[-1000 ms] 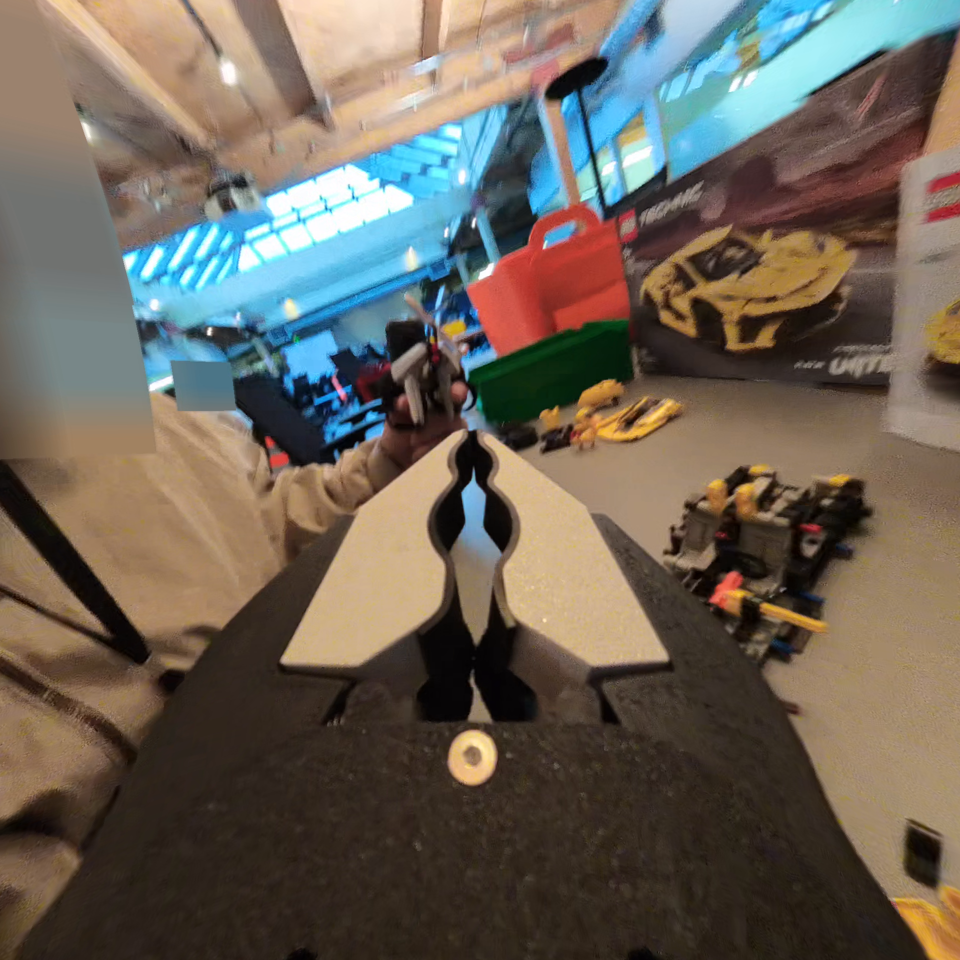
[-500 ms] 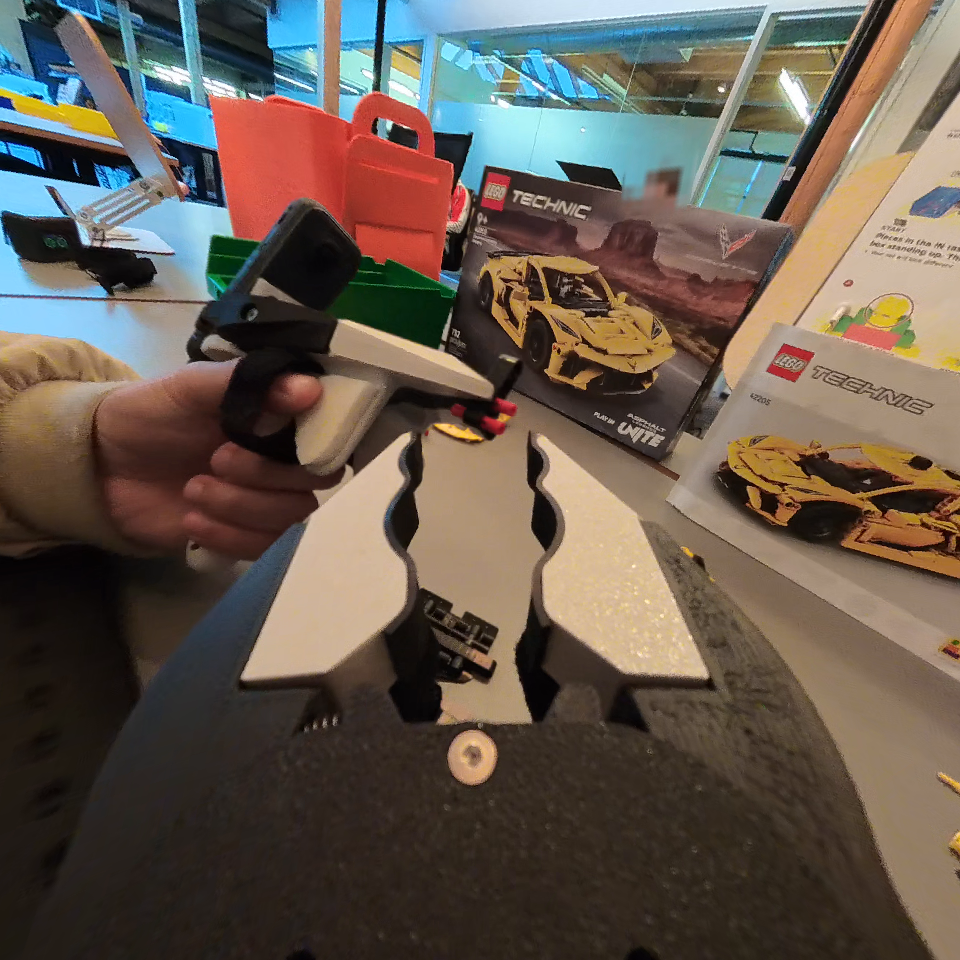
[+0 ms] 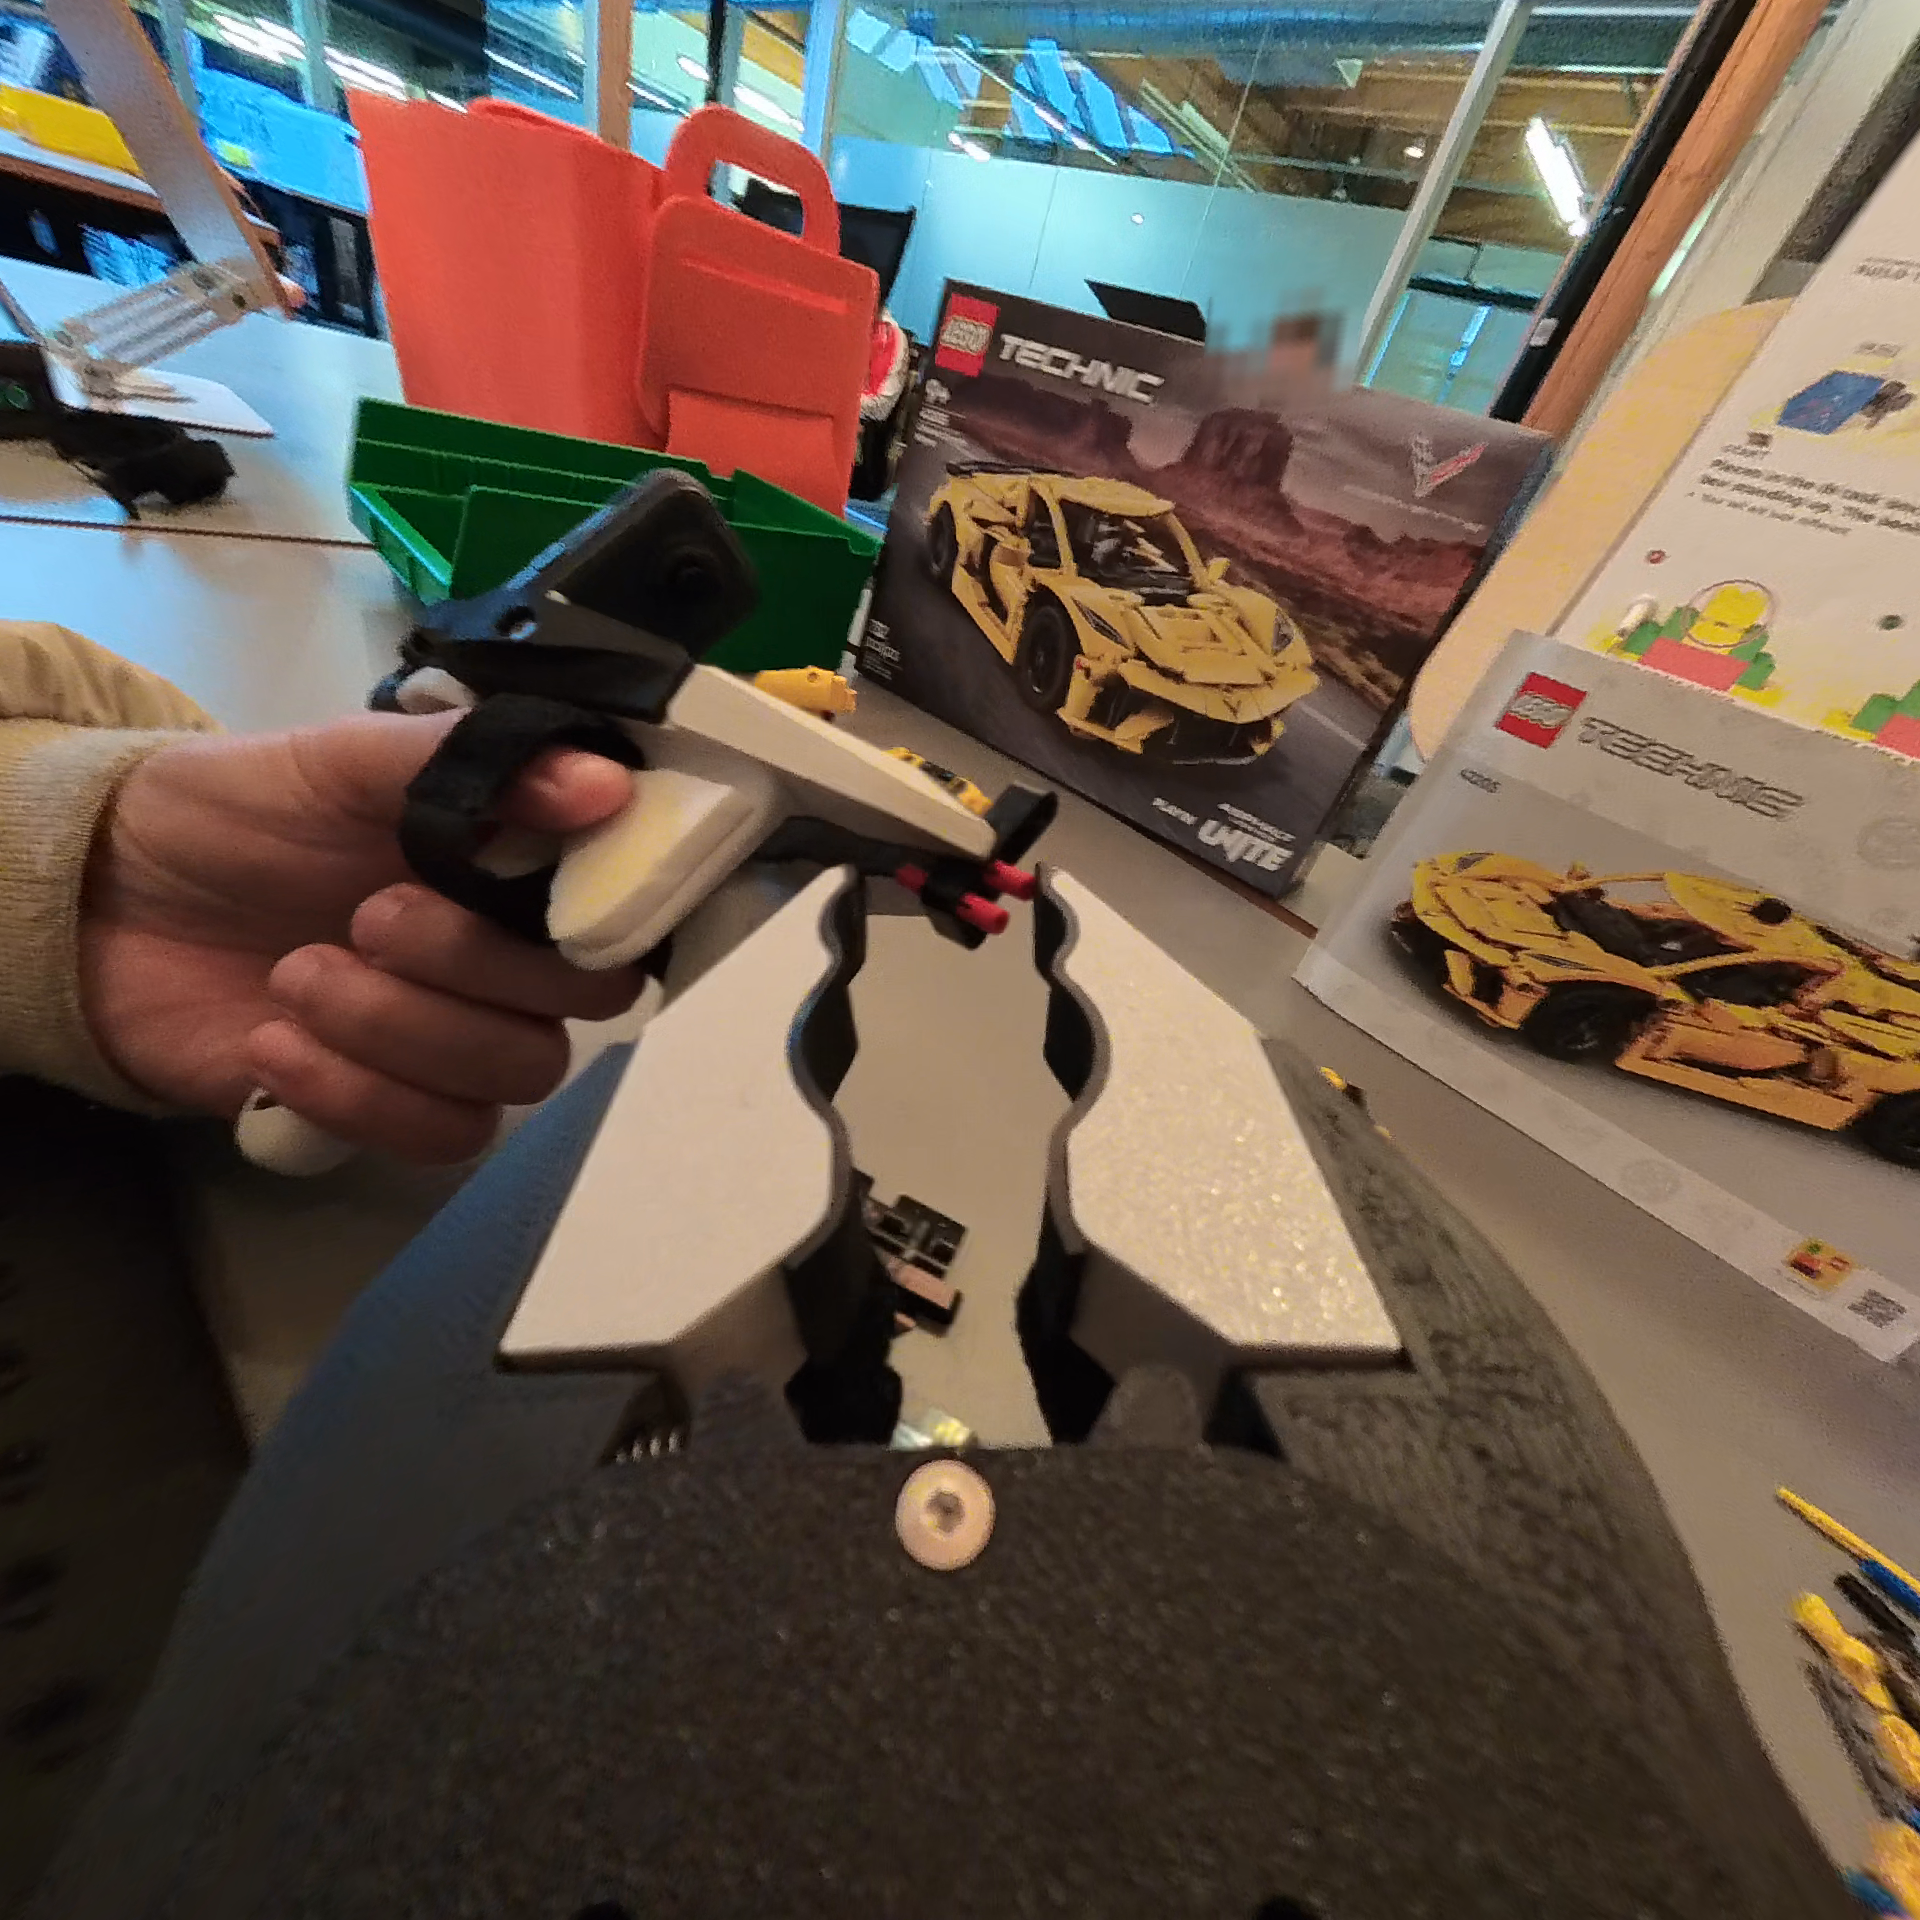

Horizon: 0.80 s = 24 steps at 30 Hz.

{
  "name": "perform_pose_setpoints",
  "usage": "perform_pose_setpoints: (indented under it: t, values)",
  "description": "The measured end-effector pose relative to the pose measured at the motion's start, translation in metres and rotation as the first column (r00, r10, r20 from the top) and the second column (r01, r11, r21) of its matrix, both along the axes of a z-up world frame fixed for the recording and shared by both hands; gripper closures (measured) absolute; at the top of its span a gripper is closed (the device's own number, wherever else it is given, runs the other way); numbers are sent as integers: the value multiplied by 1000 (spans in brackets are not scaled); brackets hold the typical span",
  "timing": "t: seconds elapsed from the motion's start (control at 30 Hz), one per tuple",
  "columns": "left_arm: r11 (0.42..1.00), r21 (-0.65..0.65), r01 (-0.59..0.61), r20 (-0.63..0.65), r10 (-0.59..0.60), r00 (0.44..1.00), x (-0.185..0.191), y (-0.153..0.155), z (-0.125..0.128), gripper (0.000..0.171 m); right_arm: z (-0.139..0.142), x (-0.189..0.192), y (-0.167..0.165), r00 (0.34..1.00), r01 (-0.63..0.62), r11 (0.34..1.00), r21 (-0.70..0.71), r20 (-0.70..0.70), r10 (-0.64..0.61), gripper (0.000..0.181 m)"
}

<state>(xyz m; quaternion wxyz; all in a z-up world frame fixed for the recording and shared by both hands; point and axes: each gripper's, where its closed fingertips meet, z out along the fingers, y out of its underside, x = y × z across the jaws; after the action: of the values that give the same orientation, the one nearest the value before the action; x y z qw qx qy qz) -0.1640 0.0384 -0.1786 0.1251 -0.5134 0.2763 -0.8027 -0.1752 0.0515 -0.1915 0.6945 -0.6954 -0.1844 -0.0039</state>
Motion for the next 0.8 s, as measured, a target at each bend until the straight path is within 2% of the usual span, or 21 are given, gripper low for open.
perform_pose_setpoints:
  t: [0.03, 0.13, 0.2, 0.23, 0.3, 0.4, 0.5, 0.67, 0.8]
  values:
    - [1000, -2, 3, 0, -3, 1000, 0, 0, 0, 165, 0, 3, 0, 999, 23, 1000, 4, 24, -23, 157]
    - [999, 5, 34, -4, -34, 999, 0, -3, 0, 165, 0, 3, -2, 998, -6, 1000, 4, 59, 6, 158]
    - [996, 34, 81, -21, -80, 997, -3, -6, -4, 165, -5, -2, -6, 991, -128, 990, -60, 15, 129, 158]
    - [993, 49, 105, -28, -104, 994, -4, -9, -6, 164, -8, -8, -10, 971, -239, 965, -104, -54, 235, 158]
    - [988, 79, 132, -48, -129, 990, -5, -15, -10, 164, -12, -10, -18, 926, -367, 917, -156, -156, 344, 158]
    - [983, 112, 144, -77, -136, 988, -3, -19, -13, 164, -15, -9, -22, 909, -408, 896, -173, -167, 382, 158]
    - [975, 92, 202, -83, -195, 977, -6, -23, -15, 163, -17, -11, -26, 889, -450, 872, -193, -192, 416, 158]
    - [939, 88, 331, -124, -320, 939, -8, -46, -23, 164, -24, -11, -51, 779, -624, 738, -257, -290, 556, 159]
    - [880, 35, 473, -129, -465, 876, -15, -70, -27, 164, -27, -15, -76, 689, -724, 619, -303, -302, 659, 159]
